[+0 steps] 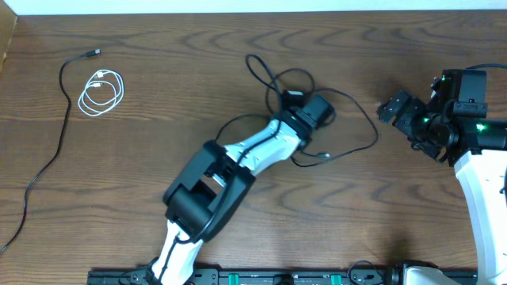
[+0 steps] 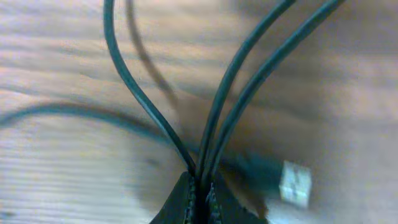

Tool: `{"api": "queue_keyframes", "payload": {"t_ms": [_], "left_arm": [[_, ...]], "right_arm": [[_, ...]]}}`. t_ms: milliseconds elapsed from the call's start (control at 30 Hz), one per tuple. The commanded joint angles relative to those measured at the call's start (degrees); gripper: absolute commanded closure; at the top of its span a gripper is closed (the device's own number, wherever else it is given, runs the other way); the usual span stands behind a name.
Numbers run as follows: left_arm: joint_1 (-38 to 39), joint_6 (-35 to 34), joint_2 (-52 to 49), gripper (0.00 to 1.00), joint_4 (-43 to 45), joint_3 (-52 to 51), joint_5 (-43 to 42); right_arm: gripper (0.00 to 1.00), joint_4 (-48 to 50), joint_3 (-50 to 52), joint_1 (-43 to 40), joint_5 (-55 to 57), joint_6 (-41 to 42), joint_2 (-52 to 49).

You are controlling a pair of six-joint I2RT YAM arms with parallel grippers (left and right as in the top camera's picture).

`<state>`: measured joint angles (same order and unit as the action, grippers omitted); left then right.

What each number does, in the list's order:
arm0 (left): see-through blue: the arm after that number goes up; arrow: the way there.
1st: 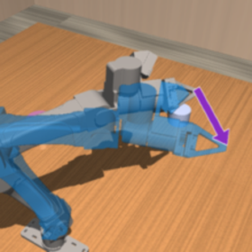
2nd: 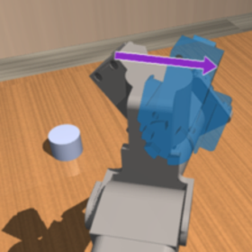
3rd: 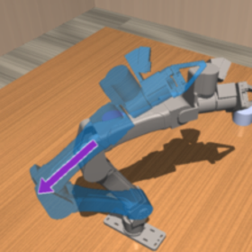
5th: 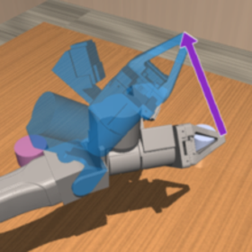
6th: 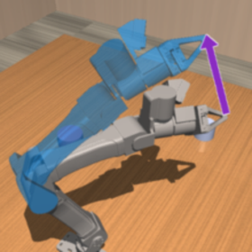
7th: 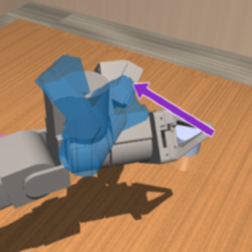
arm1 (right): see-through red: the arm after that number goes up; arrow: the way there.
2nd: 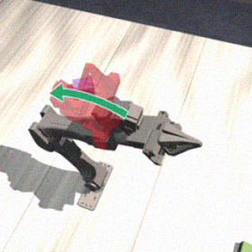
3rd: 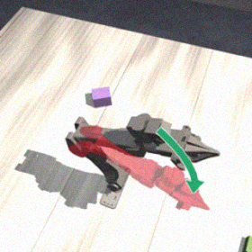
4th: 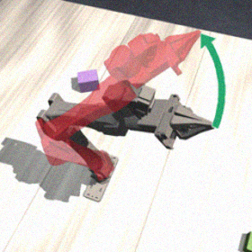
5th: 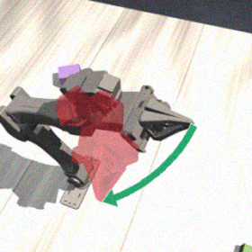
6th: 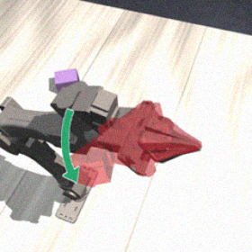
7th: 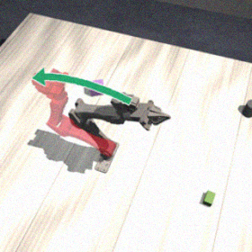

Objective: Untangle cables
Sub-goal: 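Grasp the black cable and carry it left toward the white coil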

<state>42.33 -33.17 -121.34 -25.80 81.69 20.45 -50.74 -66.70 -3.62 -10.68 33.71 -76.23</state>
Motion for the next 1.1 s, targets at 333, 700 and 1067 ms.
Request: {"api": "queue_keyframes", "payload": {"t_ms": [333, 700, 1067], "left_arm": [[-16.74, 6.75, 28.09, 0.92, -1.18, 0.42, 4.90], [-32.39, 14.10, 34.56, 0.92, -5.35, 0.42, 17.16], [-53.62, 14.08, 34.56, 0.92, -6.99, 0.42, 17.99]], "right_arm": [[0.01, -0.07, -0.33, -0.04, 0.04, -1.25, 0.81], [0.01, -0.26, -0.33, -0.04, 0.02, -1.25, 0.81], [0.01, -0.66, -0.33, -0.04, 0.07, -1.27, 0.81]]}}
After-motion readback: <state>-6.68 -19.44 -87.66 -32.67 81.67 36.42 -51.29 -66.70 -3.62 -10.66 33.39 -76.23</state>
